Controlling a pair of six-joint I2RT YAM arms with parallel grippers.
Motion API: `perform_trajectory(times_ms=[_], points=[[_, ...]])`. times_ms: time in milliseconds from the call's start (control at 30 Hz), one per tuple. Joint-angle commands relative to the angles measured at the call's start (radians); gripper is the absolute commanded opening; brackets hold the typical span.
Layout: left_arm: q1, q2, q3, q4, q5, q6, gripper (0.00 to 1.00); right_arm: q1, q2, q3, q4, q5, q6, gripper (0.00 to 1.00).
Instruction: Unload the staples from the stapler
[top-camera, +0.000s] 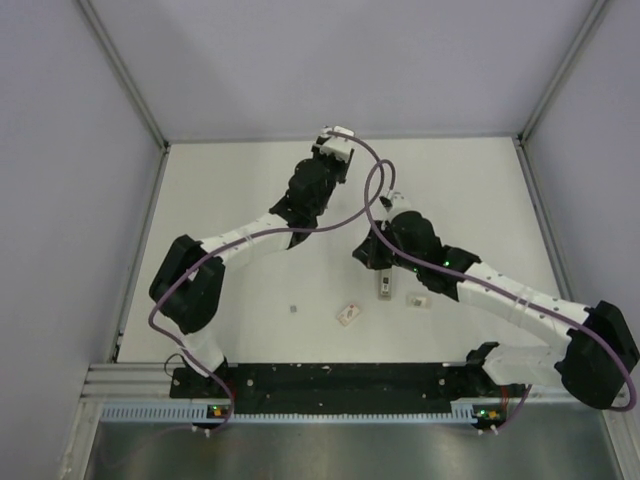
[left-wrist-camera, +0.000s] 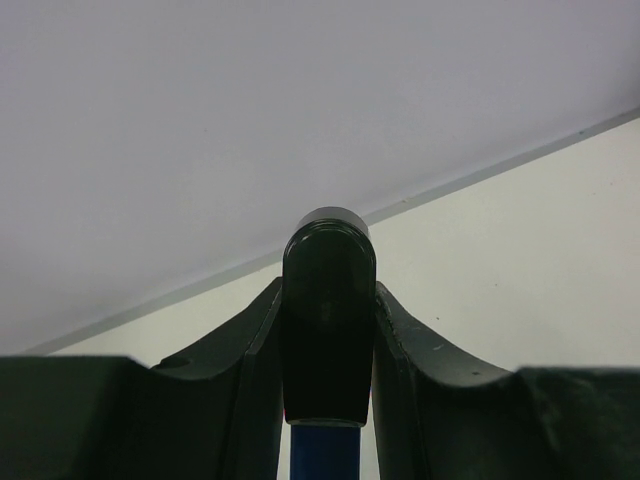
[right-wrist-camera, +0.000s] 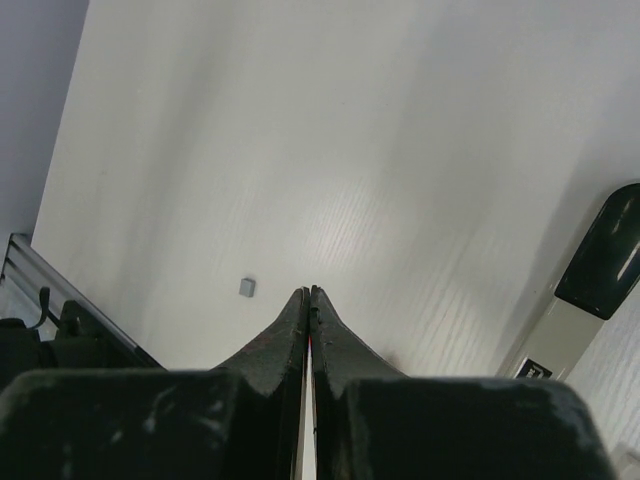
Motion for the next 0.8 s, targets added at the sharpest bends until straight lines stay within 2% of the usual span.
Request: perform_trajectory(times_ms=[0,100,267,600,767], points=[[0.068,0.028,0.108,0.009,0.12,-0.116,0.0,0.004,-0.052,-0.007,0.003,0.013,-0.023,0.0],[0.116,0.057,0.115,-0.009,0.207,-0.199,0.0,0.004,-0.058,-0.013,0.004,0.0,-0.028,0.0],[0.143,0.072,0.054,0.009,0.262,-0.254,0.0,0.004,-0.06,-0.028,0.018,-0.034,-0.024,0.0],[0.165,0.031,-0.133,-0.005,0.322,-0.348,0.0,0.005,-0.049,-0.039,0.029,-0.048,-0.024,0.0],[0.168,0.011,-0.147,-0.109,0.329,-0.355,0.0,0.004,-0.029,-0.039,0.04,-0.062,-0.02,0.0]])
